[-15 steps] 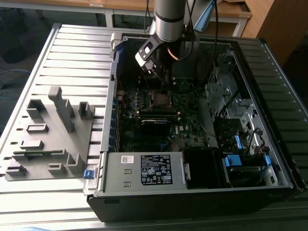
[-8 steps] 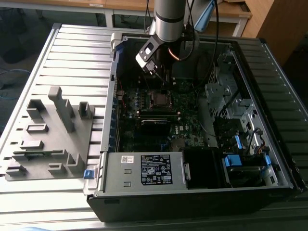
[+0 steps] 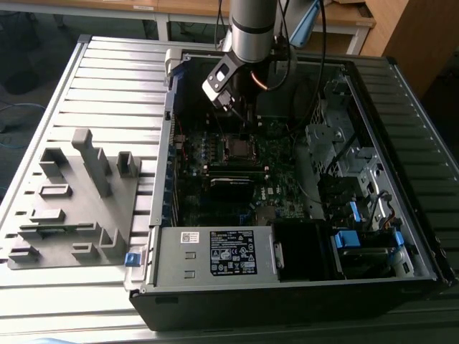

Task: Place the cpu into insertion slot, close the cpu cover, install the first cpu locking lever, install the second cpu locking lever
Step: 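Close the cpu cover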

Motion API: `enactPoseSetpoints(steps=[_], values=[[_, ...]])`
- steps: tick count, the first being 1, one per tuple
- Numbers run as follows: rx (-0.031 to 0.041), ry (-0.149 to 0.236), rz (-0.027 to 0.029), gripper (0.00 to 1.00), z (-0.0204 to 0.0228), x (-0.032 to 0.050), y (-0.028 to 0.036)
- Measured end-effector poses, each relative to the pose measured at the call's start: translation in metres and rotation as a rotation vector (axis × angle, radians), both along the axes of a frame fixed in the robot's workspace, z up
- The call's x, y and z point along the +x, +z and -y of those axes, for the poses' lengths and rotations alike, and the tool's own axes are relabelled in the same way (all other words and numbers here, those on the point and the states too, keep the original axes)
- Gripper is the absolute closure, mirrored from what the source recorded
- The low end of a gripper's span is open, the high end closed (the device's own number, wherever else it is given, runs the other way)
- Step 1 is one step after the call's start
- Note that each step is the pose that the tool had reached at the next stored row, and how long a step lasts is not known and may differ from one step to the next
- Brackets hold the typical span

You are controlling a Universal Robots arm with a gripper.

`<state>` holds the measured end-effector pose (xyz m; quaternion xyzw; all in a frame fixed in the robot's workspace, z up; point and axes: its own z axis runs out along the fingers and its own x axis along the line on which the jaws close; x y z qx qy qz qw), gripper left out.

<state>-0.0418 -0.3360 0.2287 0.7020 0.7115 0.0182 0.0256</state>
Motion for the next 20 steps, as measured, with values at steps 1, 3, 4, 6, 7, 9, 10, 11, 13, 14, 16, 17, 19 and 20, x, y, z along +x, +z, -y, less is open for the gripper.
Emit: enactPoseSetpoints(steps=[1, 3, 4, 6, 7, 9, 10, 11, 13, 14, 16, 17, 19, 20], values=[[-0.0001, 0.006, 0.0, 0.89, 0.0, 0.0, 0.0], [0.0, 0.02, 0.0, 0.89, 0.0, 0.0, -0.0001], [-0.0001, 0.033, 0.0, 0.89, 0.0, 0.0, -0.0001], [-0.0001, 0.033, 0.0, 0.89, 0.0, 0.0, 0.0], [0.0, 0.033, 0.0001, 0.89, 0.0, 0.0, -0.0001], [0.0, 0.033, 0.0, 0.89, 0.0, 0.0, -0.0001], [0.0, 0.033, 0.0, 0.89, 0.0, 0.0, -0.0001], [0.0, 0.034, 0.0, 0.89, 0.0, 0.0, -0.0001], [0.0001, 0.042, 0.0, 0.89, 0.0, 0.0, 0.0], [0.0, 0.05, 0.0, 0.89, 0.0, 0.0, 0.0], [0.0, 0.071, 0.0, 0.89, 0.0, 0.0, 0.0], [0.0001, 0.081, 0.0, 0.89, 0.0, 0.0, -0.0001], [0.0001, 0.087, 0.0, 0.89, 0.0, 0.0, -0.0001], [0.0001, 0.087, 0.0, 0.89, 0.0, 0.0, -0.0001]])
